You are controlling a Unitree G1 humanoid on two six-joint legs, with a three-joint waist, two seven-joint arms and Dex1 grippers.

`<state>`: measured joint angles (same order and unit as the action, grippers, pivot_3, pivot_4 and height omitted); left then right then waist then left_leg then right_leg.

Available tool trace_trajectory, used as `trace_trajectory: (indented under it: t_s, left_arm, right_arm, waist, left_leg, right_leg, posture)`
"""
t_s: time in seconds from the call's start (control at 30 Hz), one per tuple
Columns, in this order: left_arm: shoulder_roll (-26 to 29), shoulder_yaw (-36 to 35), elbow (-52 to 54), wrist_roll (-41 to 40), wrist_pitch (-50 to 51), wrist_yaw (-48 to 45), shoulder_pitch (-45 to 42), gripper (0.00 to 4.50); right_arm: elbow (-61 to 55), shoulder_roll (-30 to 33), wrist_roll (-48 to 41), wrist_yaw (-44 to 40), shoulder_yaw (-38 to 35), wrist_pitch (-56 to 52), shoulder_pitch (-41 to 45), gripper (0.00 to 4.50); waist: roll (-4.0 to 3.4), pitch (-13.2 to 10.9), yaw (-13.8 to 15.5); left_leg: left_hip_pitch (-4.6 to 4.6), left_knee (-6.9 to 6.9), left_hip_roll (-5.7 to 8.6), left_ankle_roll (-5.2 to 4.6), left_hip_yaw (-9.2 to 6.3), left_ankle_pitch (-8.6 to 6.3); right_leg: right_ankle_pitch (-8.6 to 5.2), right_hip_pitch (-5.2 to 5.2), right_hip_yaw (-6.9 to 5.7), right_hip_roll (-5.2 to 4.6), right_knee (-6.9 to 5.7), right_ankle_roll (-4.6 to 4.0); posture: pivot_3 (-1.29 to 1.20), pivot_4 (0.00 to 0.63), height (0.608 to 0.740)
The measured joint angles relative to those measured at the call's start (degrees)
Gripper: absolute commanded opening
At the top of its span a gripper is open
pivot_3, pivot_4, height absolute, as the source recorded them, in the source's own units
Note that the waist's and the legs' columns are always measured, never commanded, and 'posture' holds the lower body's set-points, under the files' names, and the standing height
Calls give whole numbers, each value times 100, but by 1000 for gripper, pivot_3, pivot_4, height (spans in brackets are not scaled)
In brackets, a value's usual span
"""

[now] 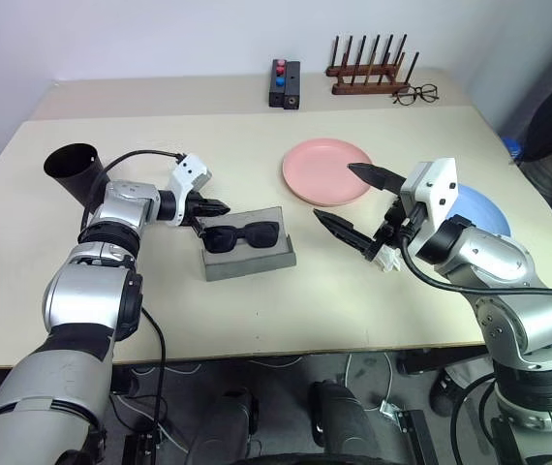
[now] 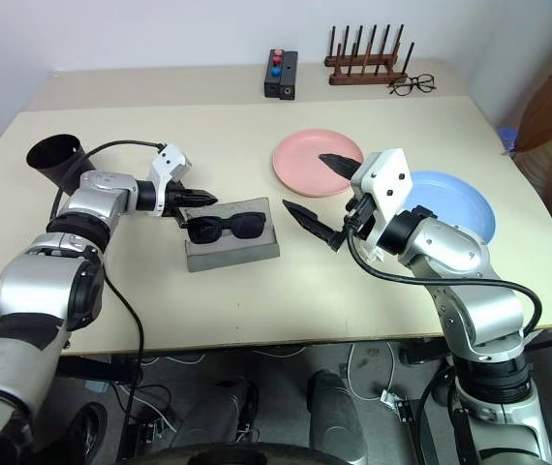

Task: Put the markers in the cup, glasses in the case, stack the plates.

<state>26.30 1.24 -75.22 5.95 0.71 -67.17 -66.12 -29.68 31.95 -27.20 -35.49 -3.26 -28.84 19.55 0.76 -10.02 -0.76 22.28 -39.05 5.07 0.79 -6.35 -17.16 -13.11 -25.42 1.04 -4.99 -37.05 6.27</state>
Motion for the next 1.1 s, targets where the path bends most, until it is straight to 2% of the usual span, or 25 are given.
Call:
trace_trajectory:
  t_s: [0.17,0.37,0.6,1.1]
  left_arm:
    - [93,-34,10,-51,133,-564,-45,88]
    - [195,-4,147,-105,412,-1674,-40,88]
    - [212,72,467,-188,671,-2361,18,88]
    - [699,1497,2284,-1540,1135,-2507,1011,88]
  right_arm:
    - [3,-3,7,32,16,53,1,4500]
    - [76,-6,49,35,22,100,6,4500]
    - [119,-20,122,29,56,162,12,4500]
    - [204,6,130,-86,65,174,-4,4500]
  waist:
    - [0,0,-3]
    - [0,0,-1]
    - [0,0,-6]
    - [0,0,3]
  left_leg:
    - [0,0,0,0,0,0]
    - [0,-1,0,-1,1,0]
    - [0,-1,0,-2,1,-1]
    - [1,-2,-2,-2,-3,-1]
  right_leg:
    - [0,0,0,0,0,0]
    - [0,0,0,0,-1,0]
    - [0,0,0,1,-1,0]
    - [-1,0,4,-1,-1,0]
  posture:
    - [0,150,740]
    - [0,150,740]
    - [0,150,740]
    - [0,150,740]
